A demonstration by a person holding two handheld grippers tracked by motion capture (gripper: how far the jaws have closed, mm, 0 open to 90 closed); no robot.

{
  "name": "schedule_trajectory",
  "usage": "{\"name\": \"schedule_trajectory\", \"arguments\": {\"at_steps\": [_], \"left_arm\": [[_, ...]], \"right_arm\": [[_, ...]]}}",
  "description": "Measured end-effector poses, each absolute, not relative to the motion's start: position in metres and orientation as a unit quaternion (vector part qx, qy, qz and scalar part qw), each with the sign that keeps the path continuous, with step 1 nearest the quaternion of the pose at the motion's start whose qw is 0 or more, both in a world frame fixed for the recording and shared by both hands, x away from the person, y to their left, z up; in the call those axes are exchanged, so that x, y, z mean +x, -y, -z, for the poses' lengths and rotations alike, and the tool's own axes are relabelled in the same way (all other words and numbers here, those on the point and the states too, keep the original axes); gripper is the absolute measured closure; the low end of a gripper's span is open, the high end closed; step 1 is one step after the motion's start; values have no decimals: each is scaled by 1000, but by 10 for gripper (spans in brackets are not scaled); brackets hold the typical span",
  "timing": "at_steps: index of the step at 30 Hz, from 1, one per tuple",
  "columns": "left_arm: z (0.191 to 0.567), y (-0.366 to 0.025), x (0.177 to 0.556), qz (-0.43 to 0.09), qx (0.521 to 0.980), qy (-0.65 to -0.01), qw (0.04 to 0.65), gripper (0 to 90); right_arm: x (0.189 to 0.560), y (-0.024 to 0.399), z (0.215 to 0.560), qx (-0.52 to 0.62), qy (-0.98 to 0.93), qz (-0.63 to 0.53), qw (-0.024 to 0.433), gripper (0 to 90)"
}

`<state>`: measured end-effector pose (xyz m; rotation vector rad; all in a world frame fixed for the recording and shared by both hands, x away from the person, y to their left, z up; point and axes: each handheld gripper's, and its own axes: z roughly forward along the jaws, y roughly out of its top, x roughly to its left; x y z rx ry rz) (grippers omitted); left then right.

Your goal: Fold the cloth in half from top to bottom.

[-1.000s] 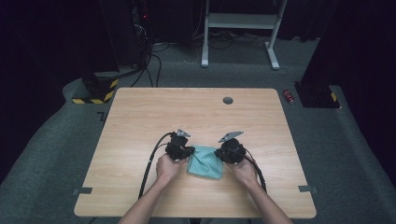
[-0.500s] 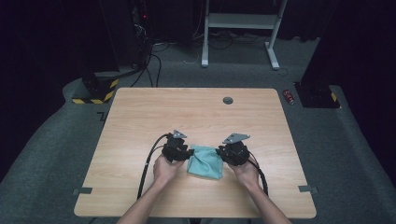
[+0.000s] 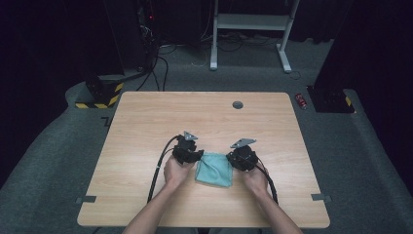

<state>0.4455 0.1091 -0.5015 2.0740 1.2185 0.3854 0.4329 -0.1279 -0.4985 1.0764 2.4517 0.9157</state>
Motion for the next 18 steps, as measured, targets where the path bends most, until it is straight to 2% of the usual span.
{"name": "schedule_trajectory", "arguments": {"at_steps": [5, 9, 11, 13, 17, 18], "left_arm": [[493, -113, 437, -147, 808, -447, 354, 583], [492, -112, 433, -144, 819, -432, 349, 569], [495, -110, 433, -144, 822, -430, 344, 567], [498, -109, 436, -146, 820, -435, 343, 566], [504, -107, 444, -150, 807, -451, 350, 568], [504, -106, 445, -149, 805, -454, 353, 567]], "right_arm": [[426, 129, 494, 366, -857, -332, 148, 745], [429, 130, 502, 376, -855, -328, 138, 680], [430, 129, 505, 379, -855, -327, 135, 676], [430, 126, 506, 377, -856, -327, 134, 716], [433, 123, 506, 360, -863, -328, 132, 889], [433, 122, 505, 360, -863, -329, 132, 895]]}}
